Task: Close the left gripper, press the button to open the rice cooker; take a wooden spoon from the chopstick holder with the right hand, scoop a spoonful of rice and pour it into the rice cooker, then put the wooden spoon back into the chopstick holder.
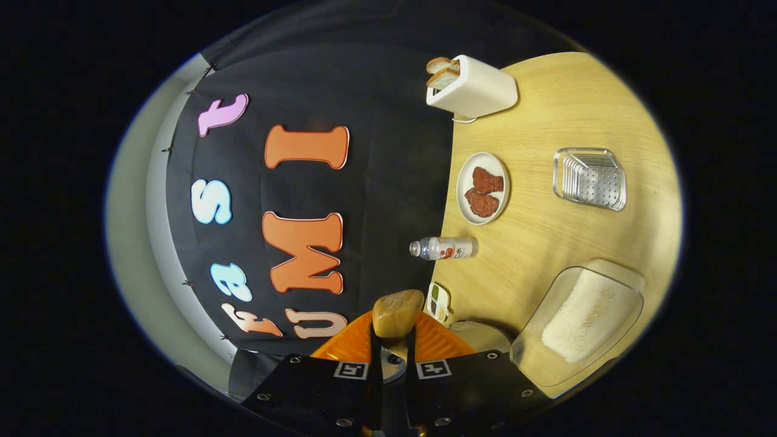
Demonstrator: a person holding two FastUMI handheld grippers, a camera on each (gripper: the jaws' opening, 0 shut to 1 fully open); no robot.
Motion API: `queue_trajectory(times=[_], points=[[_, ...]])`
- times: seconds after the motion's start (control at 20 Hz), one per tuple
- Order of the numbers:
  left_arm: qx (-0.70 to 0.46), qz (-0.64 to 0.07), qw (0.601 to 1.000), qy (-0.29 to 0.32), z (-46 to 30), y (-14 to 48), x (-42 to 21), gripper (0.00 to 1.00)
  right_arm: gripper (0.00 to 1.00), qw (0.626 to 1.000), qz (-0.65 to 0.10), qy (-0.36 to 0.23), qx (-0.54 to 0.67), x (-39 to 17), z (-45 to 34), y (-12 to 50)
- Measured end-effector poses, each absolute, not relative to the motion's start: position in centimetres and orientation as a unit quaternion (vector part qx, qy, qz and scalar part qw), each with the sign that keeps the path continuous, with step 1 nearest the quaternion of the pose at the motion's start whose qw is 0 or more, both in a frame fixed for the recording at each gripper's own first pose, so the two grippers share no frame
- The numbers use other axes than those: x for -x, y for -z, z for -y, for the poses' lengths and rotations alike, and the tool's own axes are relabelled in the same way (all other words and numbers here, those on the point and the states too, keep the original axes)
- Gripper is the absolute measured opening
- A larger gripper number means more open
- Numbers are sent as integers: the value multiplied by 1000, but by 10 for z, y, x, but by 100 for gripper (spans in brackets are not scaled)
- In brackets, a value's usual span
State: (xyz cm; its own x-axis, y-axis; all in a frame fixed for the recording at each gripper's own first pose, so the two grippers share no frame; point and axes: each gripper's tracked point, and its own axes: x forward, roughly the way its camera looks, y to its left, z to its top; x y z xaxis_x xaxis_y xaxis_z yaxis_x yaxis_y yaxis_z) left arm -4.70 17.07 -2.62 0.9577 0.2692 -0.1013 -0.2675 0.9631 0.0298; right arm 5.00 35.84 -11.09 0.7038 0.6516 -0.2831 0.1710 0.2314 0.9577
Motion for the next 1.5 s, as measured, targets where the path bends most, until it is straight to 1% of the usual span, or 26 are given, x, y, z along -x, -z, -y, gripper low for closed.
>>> queue_trajectory(times=[0.05,0.35,0.45,0.5,0.8,0.85,0.95,1.0,1.05,1.2,1.25,1.3,1.4,1.5], points=[[-7,-53,990,-133,-168,28,48,96,14,704,-348,-175,-595,-50,-366,106],[0,-75,992,-105,-148,53,51,94,14,701,-349,-210,-586,-58,-423,71],[-4,-78,992,-96,-142,58,51,98,15,706,-348,-222,-576,-60,-442,60],[-7,-77,993,-92,-143,59,51,100,15,710,-347,-227,-569,-62,-450,55],[2,-81,994,-75,-141,66,49,98,14,742,-320,-255,-532,-72,-486,23],[3,-79,994,-76,-143,65,49,100,14,749,-314,-258,-524,-72,-491,19],[5,-76,994,-79,-146,63,50,94,14,763,-303,-264,-507,-74,-501,12],[6,-76,994,-79,-148,64,50,94,14,769,-299,-266,-498,-74,-505,10],[7,-76,994,-79,-149,64,50,98,14,778,-298,-269,-484,-74,-509,10],[4,-70,994,-80,-156,59,51,98,14,799,-292,-269,-451,-74,-518,14],[4,-69,994,-79,-159,58,51,100,14,801,-292,-273,-445,-71,-522,14],[4,-69,994,-80,-162,58,52,98,14,802,-293,-278,-440,-68,-526,13],[2,-67,994,-84,-169,56,52,98,14,805,-292,-285,-431,-63,-531,12],[5,-64,994,-84,-172,53,53,98,14,815,-286,-288,-412,-60,-537,14]])
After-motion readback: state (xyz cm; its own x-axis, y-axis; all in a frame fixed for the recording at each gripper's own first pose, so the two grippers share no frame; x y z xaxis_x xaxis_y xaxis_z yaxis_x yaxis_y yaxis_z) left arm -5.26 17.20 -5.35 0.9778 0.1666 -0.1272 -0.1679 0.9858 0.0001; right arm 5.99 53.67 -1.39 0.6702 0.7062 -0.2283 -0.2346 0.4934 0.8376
